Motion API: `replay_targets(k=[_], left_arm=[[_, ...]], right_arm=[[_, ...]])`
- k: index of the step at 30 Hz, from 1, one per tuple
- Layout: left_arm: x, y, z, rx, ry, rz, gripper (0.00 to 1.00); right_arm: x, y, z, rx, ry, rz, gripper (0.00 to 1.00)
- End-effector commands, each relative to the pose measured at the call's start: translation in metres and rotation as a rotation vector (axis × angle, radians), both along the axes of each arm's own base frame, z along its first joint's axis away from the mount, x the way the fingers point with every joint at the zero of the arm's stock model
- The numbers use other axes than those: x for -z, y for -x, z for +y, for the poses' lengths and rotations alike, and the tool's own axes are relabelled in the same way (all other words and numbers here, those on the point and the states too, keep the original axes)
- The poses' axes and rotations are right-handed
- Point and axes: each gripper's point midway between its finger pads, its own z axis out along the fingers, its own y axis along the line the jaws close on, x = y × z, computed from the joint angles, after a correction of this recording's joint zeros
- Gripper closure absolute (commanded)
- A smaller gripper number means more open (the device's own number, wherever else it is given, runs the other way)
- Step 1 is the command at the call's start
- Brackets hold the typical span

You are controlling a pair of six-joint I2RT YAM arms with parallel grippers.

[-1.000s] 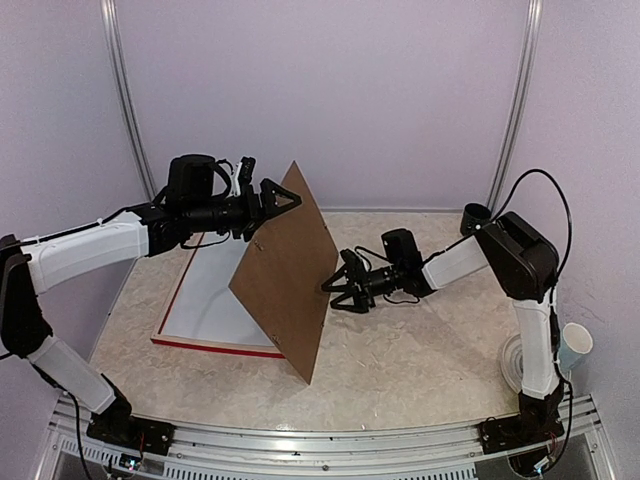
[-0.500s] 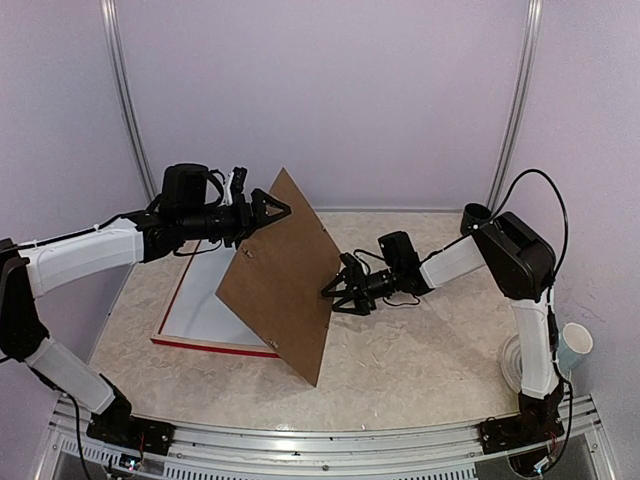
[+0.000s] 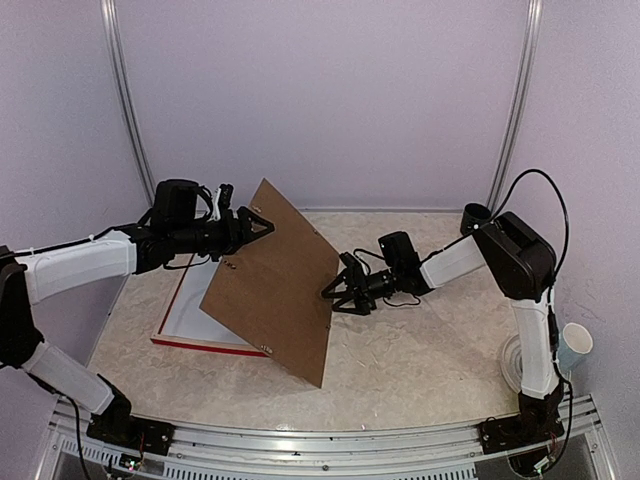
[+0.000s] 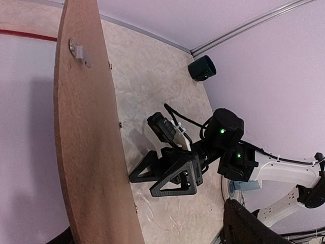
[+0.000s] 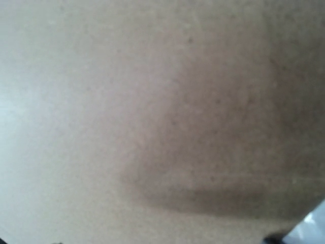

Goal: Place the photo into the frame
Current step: Turn over the backboard at the center of the board.

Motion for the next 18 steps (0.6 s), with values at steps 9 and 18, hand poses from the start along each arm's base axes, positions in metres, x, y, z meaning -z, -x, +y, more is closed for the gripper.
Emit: replay_targets(k=[9, 18], left_arm=[[0.025, 0.013, 0.008, 0.047, 0.018, 0.037, 0.38], [0.037, 0.017, 0.009, 0.068, 0.049, 0.069, 0.43]], right_arm=[[0.025, 0.004, -0.032, 0.065, 0.115, 0.037, 0.15], [0.032, 0.002, -0.046, 0.087, 0.138, 0.044, 0.15]])
